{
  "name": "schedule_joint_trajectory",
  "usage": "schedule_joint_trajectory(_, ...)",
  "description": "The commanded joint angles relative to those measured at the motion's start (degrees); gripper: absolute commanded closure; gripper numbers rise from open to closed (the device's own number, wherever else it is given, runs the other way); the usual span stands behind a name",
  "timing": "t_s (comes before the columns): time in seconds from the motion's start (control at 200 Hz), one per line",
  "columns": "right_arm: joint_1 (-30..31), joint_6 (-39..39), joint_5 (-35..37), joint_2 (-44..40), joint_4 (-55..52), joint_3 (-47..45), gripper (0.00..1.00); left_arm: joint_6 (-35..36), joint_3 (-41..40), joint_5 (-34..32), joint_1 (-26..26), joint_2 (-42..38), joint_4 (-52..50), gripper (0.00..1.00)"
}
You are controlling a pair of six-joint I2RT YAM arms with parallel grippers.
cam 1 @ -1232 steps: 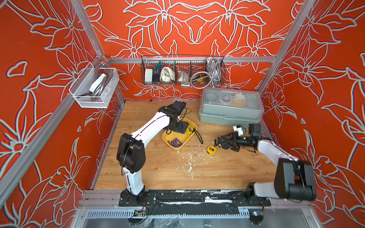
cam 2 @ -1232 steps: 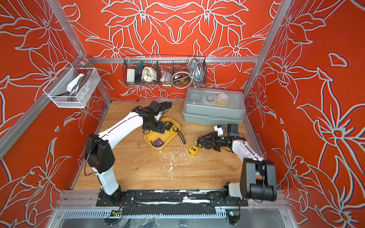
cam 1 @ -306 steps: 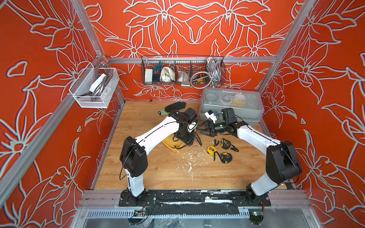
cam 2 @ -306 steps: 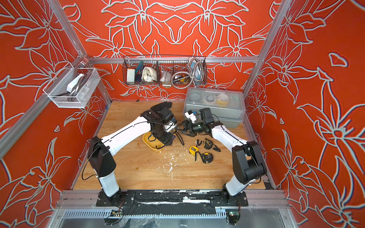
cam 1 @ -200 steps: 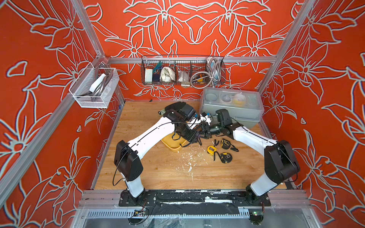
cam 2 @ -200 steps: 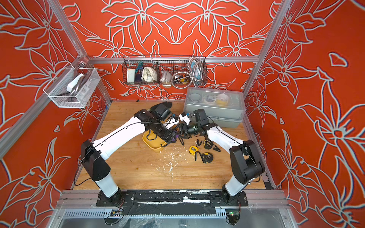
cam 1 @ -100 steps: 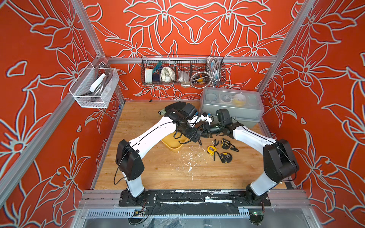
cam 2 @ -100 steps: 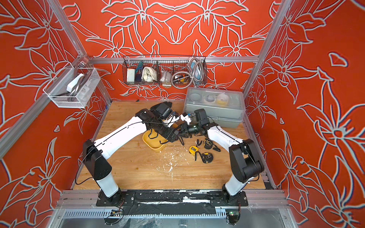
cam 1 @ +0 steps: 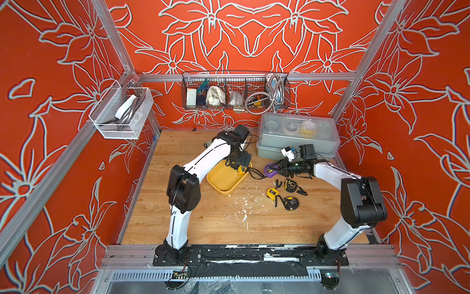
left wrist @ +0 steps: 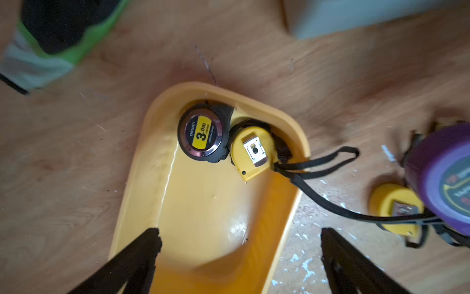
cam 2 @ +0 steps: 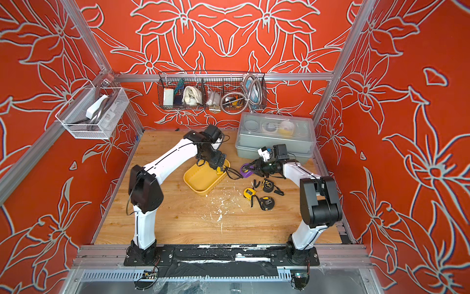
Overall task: Take the tape measure out of the storage box
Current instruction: Place the tape measure at the center of the board.
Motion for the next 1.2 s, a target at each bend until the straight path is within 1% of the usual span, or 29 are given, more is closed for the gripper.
schedule_joint_trajectory(0.0,0.12,-4.09,3.66,3.88,0.06,0.47,0.77,-2.84,3.31,-4.16,0.68,3.09,-3.45,0.00)
schedule_joint_trajectory(0.065,0.16,-5.61,5.31,4.86,-0.85,0.58,0.77,-4.18,4.13,-4.92,1.23,4.51,-3.68,0.00)
schedule_joint_trajectory(0.225,0.11,-9.39,8.67,6.99,-4.63,1.92,0.74,-5.02,3.96,-4.44,2.38,6.40,-1.45,0.00)
schedule_joint_trajectory(0.325,0.16,-10.08,10.20,7.86,-5.39,2.24,0.74,-5.14,5.33,-5.37,2.82,8.29,-1.61,0.00)
schedule_joint_trajectory(0.405,0.15,-10.60,12.13,8.20,-6.48,2.69,0.68,-5.28,6.30,-5.37,3.19,9.59,-1.45,0.00)
schedule_joint_trajectory(0.47,0.09,-10.84,13.40,8.39,-6.63,2.69,0.60,-5.71,7.34,-4.89,3.63,10.71,-1.59,0.00)
schedule_joint_trajectory(0.516,0.05,-10.77,14.12,8.27,-6.68,2.56,0.50,-5.85,7.77,-4.48,3.95,11.37,-1.49,0.00)
schedule_joint_trajectory(0.576,-0.02,-10.63,14.67,7.85,-6.39,2.47,0.39,-5.93,8.25,-4.56,4.09,12.15,-1.47,0.00)
schedule_joint_trajectory(0.641,0.06,-10.08,15.13,6.36,-6.01,2.16,0.17,-5.63,8.35,-4.82,4.09,12.72,-0.92,0.00)
schedule_joint_trajectory(0.701,0.02,-9.76,14.22,4.53,-5.89,2.29,0.01,-5.68,8.28,-5.06,4.23,13.16,-0.36,0.00)
schedule_joint_trajectory(0.916,0.39,-7.38,11.40,-4.50,-4.61,0.73,0.00,-6.94,6.73,-3.22,4.47,13.63,4.54,0.00)
schedule_joint_trajectory(1.061,1.05,-9.02,13.11,-9.89,-6.68,-1.96,0.00,-8.22,6.54,-2.49,4.62,14.92,7.15,0.00)
schedule_joint_trajectory(1.196,1.09,-10.94,14.18,-12.75,-8.37,-4.43,0.00,-9.14,6.74,-2.90,4.62,16.66,8.50,0.00)
